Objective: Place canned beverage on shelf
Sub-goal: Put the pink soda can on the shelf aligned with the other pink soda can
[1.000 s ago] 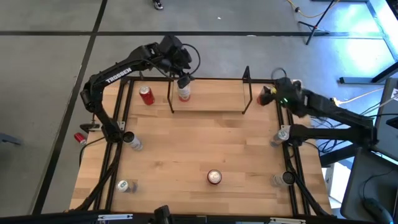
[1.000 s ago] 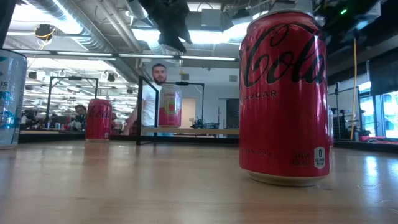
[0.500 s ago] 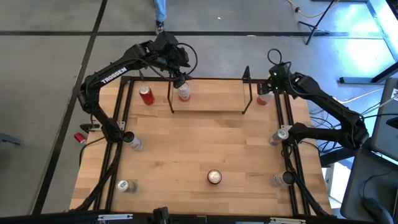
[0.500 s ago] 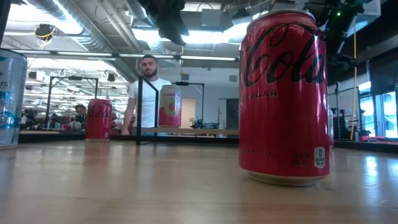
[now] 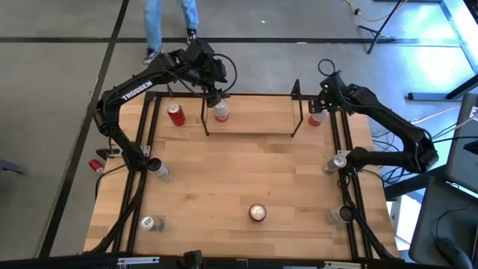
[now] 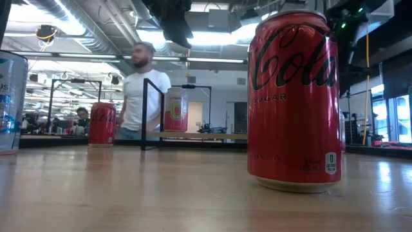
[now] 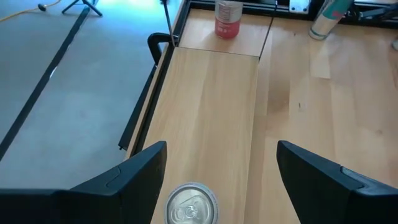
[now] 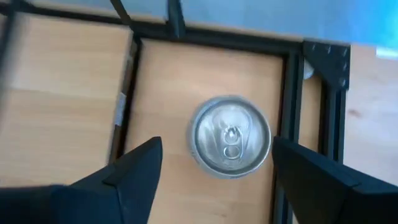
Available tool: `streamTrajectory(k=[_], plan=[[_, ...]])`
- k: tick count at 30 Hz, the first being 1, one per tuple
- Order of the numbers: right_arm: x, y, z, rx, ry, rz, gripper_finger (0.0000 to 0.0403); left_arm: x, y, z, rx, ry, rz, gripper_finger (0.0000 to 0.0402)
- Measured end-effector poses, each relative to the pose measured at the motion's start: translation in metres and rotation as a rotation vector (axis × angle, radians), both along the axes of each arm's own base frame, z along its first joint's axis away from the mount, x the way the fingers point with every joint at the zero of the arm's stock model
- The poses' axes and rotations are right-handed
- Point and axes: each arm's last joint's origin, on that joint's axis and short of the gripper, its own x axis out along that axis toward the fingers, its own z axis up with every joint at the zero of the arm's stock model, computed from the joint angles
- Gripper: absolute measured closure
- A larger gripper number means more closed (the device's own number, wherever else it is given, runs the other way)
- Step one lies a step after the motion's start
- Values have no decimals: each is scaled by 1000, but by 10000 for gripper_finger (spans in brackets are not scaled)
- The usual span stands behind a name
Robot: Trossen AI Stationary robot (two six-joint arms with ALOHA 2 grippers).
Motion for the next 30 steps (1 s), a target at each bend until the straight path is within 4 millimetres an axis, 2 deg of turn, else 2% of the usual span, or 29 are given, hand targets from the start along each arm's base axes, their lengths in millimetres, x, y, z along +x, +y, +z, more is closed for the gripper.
streamTrajectory(k=[8, 12, 23, 30], plan=[[8, -16, -22, 67, 98, -47, 23, 0, 0, 0, 1, 1, 1, 111], [12, -21, -28, 67, 128, -50, 6, 0, 0, 0, 4, -2, 2, 111], [20, -31, -50, 160, 202, 4, 57, 0, 1, 0, 5, -3, 6, 111], [20, -31, -49, 153, 219, 18, 137, 0, 1, 0, 7, -2, 7, 111]])
